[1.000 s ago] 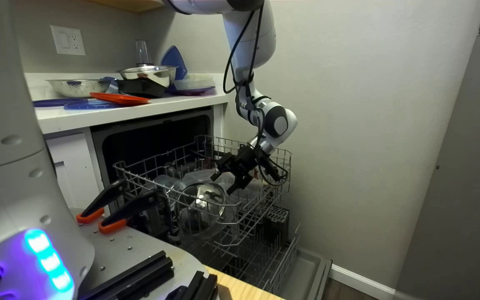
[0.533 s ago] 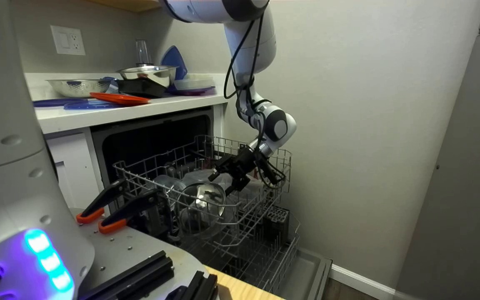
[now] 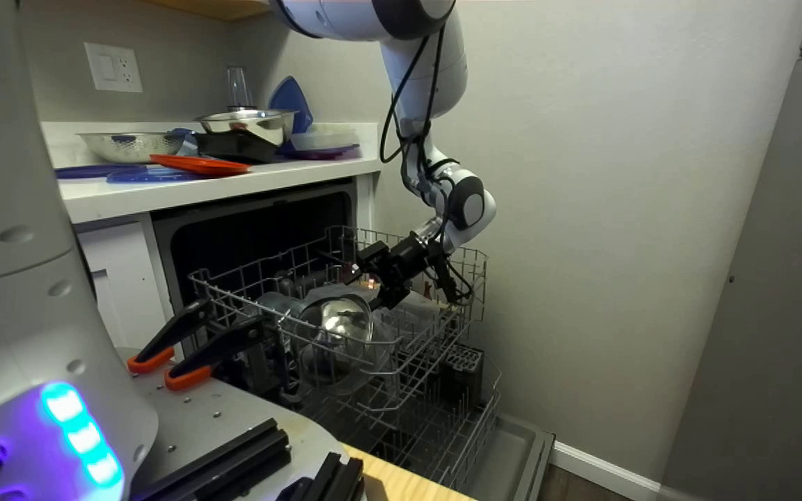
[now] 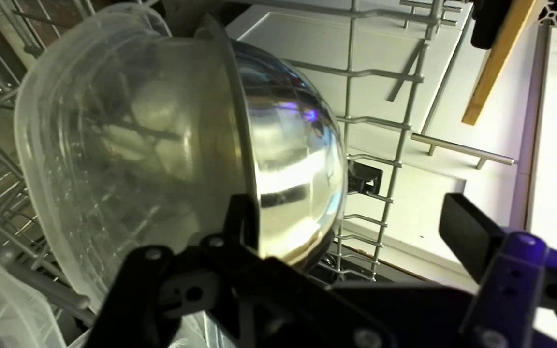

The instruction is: Remove a silver bowl from the rack of the dishwasher and put it in the silver basin on the counter

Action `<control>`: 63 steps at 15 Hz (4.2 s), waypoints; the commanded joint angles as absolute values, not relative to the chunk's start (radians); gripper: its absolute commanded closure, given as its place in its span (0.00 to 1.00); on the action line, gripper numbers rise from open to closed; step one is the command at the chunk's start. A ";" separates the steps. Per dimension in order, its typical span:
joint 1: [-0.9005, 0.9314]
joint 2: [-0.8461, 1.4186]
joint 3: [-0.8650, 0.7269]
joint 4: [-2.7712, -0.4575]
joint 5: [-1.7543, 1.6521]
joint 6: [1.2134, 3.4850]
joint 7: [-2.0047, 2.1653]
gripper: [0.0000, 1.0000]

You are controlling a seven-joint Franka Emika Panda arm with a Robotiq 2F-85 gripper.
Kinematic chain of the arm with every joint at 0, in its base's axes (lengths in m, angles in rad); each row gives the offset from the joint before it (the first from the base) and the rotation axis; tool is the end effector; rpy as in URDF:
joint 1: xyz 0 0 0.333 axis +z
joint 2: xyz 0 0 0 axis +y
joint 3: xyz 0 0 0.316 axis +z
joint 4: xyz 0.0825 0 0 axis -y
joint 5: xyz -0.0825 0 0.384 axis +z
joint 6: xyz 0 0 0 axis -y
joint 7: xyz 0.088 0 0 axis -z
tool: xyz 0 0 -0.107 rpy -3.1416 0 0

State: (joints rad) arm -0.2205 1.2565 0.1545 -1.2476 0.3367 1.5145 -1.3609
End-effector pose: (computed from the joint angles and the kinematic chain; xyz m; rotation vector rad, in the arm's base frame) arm 0.5929 -0.0117 -0.0244 -1.7770 -1.0935 0.4624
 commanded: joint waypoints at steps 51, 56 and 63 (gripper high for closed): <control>-0.117 0.856 0.153 -1.298 0.283 1.326 -1.417 0.96; -0.049 0.790 0.136 -1.266 0.183 1.325 -1.387 0.96; 0.049 0.704 0.152 -1.199 0.084 1.312 -1.382 0.96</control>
State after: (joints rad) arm 0.0232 0.7549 0.1493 -1.1954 0.1303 1.3071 -1.4043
